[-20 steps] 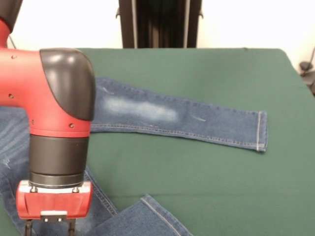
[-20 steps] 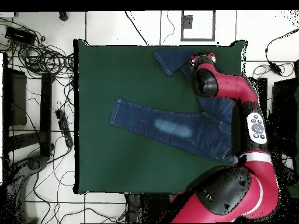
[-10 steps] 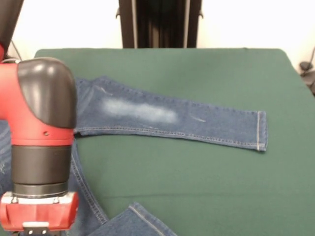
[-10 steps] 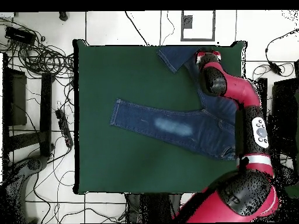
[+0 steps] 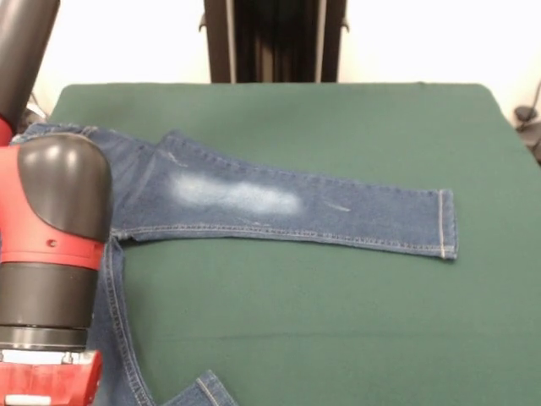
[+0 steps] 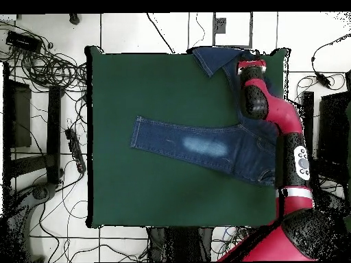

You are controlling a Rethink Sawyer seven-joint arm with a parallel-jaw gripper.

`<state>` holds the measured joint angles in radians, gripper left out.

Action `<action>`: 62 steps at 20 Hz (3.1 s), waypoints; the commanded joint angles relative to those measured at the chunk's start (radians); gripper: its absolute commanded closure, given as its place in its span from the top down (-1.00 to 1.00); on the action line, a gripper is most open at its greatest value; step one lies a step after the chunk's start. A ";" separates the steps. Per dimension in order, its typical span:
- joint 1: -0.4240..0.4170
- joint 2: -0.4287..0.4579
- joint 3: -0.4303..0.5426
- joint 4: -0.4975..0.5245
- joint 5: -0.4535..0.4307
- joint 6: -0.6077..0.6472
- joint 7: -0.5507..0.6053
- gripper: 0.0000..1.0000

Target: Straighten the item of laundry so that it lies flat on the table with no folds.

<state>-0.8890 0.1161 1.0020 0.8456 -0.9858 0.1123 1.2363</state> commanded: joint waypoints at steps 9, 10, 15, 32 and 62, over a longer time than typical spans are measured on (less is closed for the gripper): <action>0.048 0.047 0.095 0.034 -0.068 0.107 -0.250 1.00; 0.048 0.049 0.098 0.033 -0.062 0.114 -0.255 1.00; 0.014 0.085 0.162 0.056 -0.079 0.104 -0.321 1.00; 0.128 -0.174 0.003 0.153 0.023 0.234 0.015 1.00; 0.444 -0.160 -0.366 -0.300 0.130 1.019 -0.016 1.00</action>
<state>-0.5127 -0.1716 0.6986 0.7357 -0.8342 0.9160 1.1275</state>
